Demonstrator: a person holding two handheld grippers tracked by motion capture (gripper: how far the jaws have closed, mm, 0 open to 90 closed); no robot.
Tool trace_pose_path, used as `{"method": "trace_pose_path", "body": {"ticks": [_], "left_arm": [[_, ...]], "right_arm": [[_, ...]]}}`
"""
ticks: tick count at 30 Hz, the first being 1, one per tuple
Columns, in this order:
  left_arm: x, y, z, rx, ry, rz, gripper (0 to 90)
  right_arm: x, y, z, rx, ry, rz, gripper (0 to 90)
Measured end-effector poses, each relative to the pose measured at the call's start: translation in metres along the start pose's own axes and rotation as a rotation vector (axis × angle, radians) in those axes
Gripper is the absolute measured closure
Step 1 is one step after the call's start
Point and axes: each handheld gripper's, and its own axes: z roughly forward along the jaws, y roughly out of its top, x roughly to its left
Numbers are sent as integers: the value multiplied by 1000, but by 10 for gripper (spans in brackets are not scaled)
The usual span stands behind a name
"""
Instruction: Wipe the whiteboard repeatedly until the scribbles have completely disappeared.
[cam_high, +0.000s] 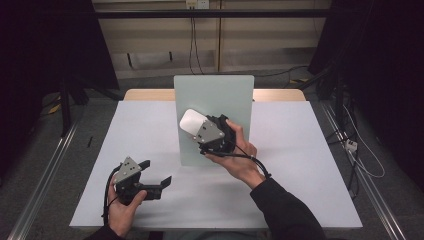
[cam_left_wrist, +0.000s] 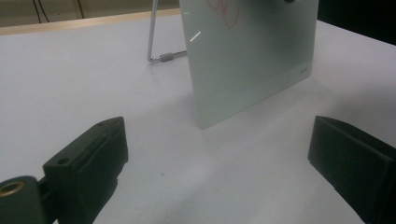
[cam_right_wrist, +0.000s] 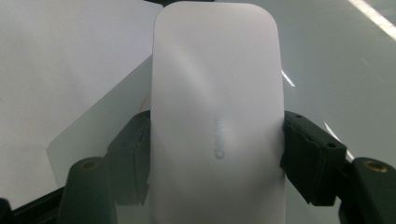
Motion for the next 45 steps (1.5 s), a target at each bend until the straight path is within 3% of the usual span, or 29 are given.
{"method": "trace_pose_path", "body": {"ticks": [11, 17, 21, 30, 33, 35, 45], "left_arm": [[1, 0, 0, 6, 7, 15, 47], [1, 0, 0, 7, 5, 14, 47], [1, 0, 0, 5, 5, 11, 48], [0, 0, -1, 4, 6, 13, 47], [1, 0, 0, 7, 5, 14, 47], [0, 0, 0, 6, 5, 15, 48], [1, 0, 0, 7, 6, 15, 47]], "right_arm": [[45, -19, 14, 54, 108, -42, 316], [58, -26, 19, 76, 156, -44, 316], [57, -26, 19, 81, 171, -53, 316], [18, -9, 5, 20, 54, 5, 316], [12, -6, 3, 8, 31, 22, 316], [14, -7, 4, 7, 25, 18, 316], [52, -20, 17, 54, 121, -29, 316]]}}
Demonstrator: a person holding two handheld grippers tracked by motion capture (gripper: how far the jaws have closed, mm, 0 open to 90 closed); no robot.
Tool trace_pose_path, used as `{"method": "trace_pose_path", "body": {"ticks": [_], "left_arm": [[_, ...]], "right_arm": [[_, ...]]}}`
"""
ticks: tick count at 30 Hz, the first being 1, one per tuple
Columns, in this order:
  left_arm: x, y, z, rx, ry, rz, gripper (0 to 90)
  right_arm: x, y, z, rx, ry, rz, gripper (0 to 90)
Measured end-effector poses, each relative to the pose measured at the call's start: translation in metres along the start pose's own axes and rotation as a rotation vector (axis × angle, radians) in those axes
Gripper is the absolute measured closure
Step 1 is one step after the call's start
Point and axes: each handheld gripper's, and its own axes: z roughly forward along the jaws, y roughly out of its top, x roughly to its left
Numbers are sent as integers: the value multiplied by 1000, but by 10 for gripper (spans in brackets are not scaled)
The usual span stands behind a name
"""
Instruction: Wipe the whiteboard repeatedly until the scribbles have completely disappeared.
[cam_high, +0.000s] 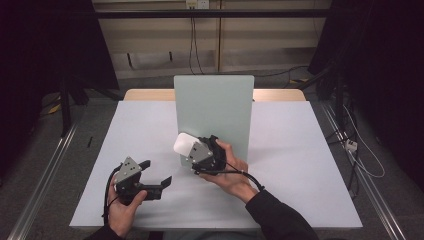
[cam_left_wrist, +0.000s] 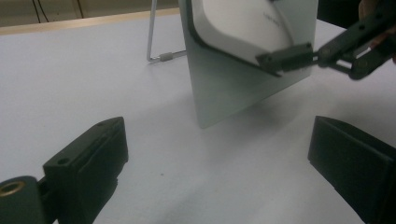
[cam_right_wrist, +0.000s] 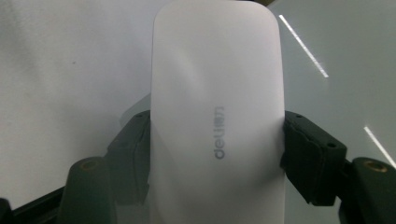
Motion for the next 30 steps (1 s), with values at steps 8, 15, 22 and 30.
{"method": "trace_pose_path", "body": {"ticks": [8, 15, 22, 30], "left_arm": [[0, 0, 0, 0, 0, 1, 47], [0, 0, 0, -2, 0, -4, 47], [0, 0, 0, -1, -1, -4, 48], [0, 0, -1, -2, 2, -2, 47]], "right_arm": [[17, -9, 7, 35, 42, -37, 316], [4, -7, 0, 10, 9, -16, 316], [-29, 5, -17, -30, -77, 18, 316], [-60, 22, -30, -64, -156, 55, 316]]}}
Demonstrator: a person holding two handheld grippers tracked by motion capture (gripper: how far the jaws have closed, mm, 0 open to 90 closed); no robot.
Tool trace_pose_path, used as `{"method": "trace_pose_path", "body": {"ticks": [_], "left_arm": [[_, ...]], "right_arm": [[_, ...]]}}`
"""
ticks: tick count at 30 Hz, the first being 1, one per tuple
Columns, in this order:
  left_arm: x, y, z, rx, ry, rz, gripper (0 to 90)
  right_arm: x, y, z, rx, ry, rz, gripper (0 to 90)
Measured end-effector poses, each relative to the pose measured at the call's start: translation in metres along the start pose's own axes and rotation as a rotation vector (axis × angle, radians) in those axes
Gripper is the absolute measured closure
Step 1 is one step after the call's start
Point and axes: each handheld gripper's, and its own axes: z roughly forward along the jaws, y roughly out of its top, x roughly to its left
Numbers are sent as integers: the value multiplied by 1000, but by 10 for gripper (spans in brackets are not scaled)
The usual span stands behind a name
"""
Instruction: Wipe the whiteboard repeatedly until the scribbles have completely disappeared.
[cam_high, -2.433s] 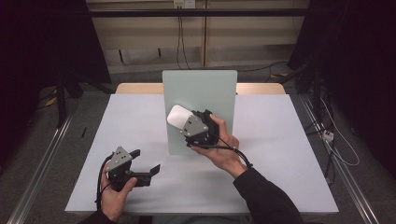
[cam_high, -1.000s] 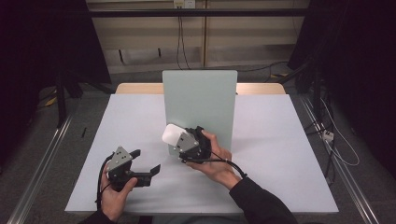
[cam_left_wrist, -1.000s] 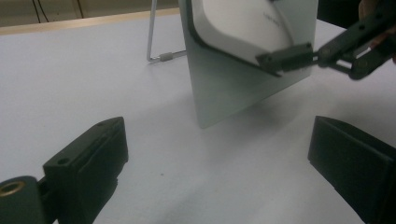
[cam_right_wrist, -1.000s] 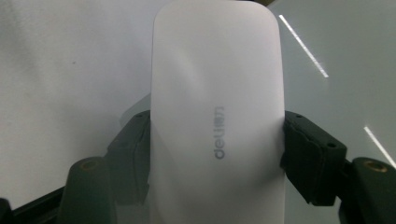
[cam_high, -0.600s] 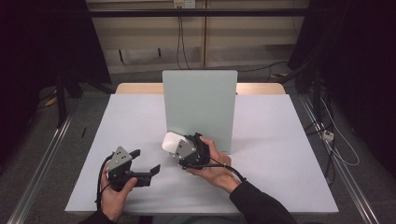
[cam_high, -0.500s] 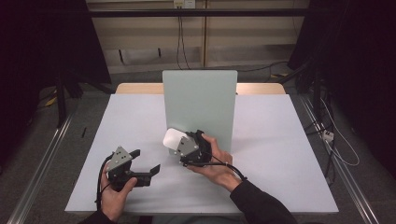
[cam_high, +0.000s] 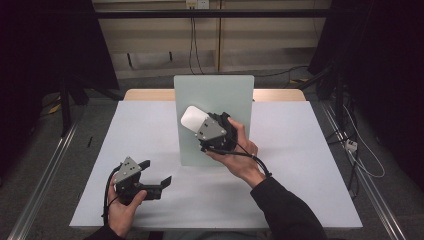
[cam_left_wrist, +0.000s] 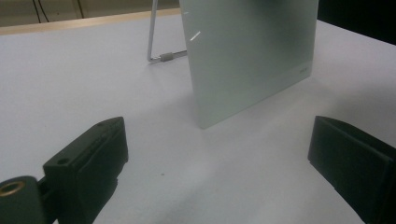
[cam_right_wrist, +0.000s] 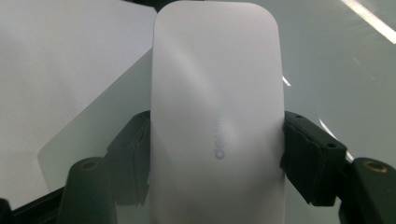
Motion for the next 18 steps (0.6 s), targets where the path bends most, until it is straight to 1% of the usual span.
{"method": "trace_pose_path", "body": {"ticks": [3, 5, 6, 13, 14, 18], "left_arm": [[0, 0, 0, -3, -4, -3, 47], [0, 0, 0, -3, -4, -3, 48], [0, 0, 0, -3, -4, -3, 47], [0, 0, 0, 0, 3, -1, 48], [0, 0, 0, 2, 2, -1, 48], [0, 0, 0, 0, 2, -2, 48]], "right_arm": [[-5, 6, 0, -2, -9, -1, 316], [-3, 6, 1, -2, -18, -9, 316], [-1, 5, 1, -1, -14, -8, 316], [23, -7, 8, 14, 51, -25, 316], [25, -8, 9, 13, 59, -19, 315], [32, -12, 11, 22, 91, -21, 316]]}}
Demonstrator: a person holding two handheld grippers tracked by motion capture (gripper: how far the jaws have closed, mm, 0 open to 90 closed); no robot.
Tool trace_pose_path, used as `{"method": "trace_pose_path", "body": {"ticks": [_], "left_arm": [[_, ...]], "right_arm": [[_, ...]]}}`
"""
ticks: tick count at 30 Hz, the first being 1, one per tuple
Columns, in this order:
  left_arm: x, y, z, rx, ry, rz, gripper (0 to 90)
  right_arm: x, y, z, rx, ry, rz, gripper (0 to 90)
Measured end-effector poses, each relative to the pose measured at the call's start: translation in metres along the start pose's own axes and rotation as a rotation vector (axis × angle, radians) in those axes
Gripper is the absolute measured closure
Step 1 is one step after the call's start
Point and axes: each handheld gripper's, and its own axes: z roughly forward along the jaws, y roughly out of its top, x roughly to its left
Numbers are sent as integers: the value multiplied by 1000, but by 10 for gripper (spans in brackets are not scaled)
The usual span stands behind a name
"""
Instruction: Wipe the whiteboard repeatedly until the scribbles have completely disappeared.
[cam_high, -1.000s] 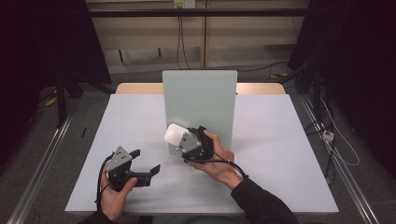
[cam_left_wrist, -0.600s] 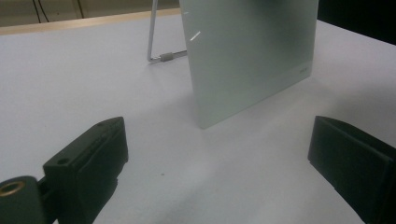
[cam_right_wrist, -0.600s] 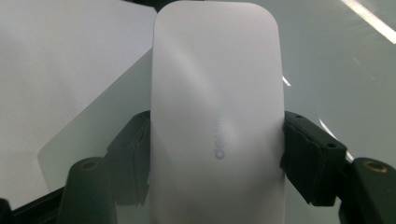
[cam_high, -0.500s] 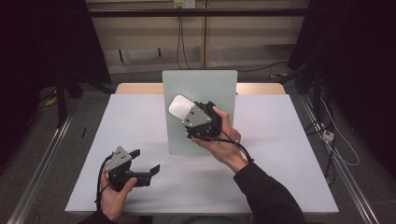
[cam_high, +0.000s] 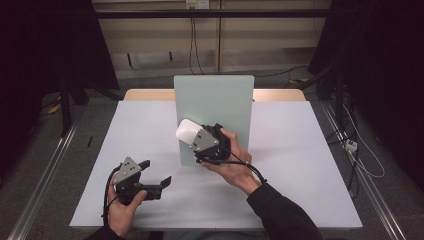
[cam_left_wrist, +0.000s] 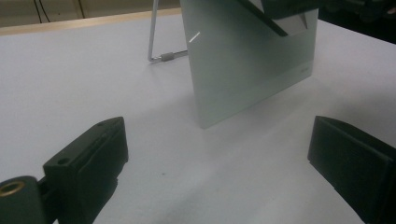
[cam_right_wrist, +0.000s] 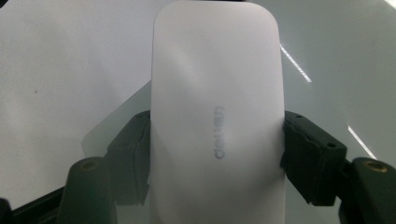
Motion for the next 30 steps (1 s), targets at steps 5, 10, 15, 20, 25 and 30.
{"method": "trace_pose_path", "body": {"ticks": [5, 10, 15, 20, 25, 30], "left_arm": [[0, 0, 0, 3, -1, 2, 48], [0, 0, 1, 4, -1, 5, 48], [0, 0, 0, 3, 3, 5, 48], [0, 0, 0, 3, 3, 4, 48], [0, 0, 0, 2, 3, -1, 48], [0, 0, 0, 3, 1, 1, 48]], "right_arm": [[8, -5, 2, 16, 28, -10, 316], [10, -8, 3, 14, 45, 9, 316], [7, -9, 2, 11, 55, 24, 316], [2, -9, -2, -1, 44, 41, 316], [-4, -12, -6, -5, 52, 63, 316], [-6, -13, -7, -8, 86, 93, 316]]}}
